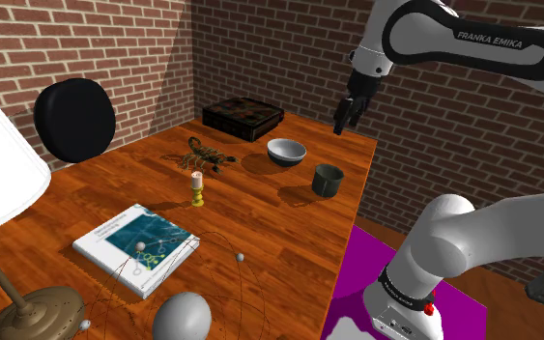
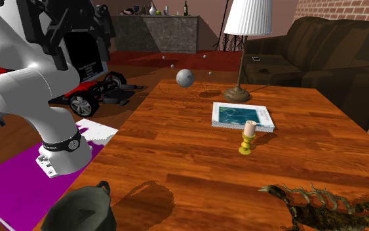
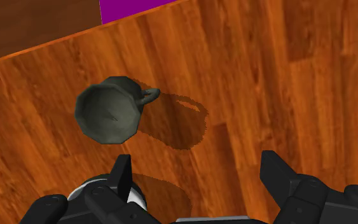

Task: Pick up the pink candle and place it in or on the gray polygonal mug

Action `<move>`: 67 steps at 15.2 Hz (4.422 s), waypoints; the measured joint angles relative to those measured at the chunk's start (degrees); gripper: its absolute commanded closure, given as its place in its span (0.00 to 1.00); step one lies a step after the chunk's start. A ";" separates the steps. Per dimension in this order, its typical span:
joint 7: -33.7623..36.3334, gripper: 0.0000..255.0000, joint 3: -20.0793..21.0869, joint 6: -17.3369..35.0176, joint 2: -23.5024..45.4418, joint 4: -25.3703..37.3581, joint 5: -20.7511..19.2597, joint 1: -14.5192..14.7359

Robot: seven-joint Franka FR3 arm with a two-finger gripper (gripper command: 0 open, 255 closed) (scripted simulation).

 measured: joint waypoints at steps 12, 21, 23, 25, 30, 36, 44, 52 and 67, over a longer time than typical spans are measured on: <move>8.34 0.00 6.48 11.41 15.92 2.88 4.19 3.20; 14.99 0.00 11.27 18.78 33.09 11.52 5.02 5.23; 16.92 0.00 12.45 19.87 36.72 13.77 4.86 5.89; 18.40 0.00 13.26 20.81 40.72 16.57 4.47 6.37; 22.28 0.00 14.91 22.20 51.82 25.52 2.81 8.01; 26.05 0.00 15.76 21.57 64.98 38.47 0.57 10.74; 26.95 0.00 15.54 25.76 69.02 38.14 -0.31 11.32; 27.00 1.00 15.51 26.27 69.31 37.94 -0.39 11.35; 26.76 1.00 15.70 22.94 67.92 39.93 0.00 11.32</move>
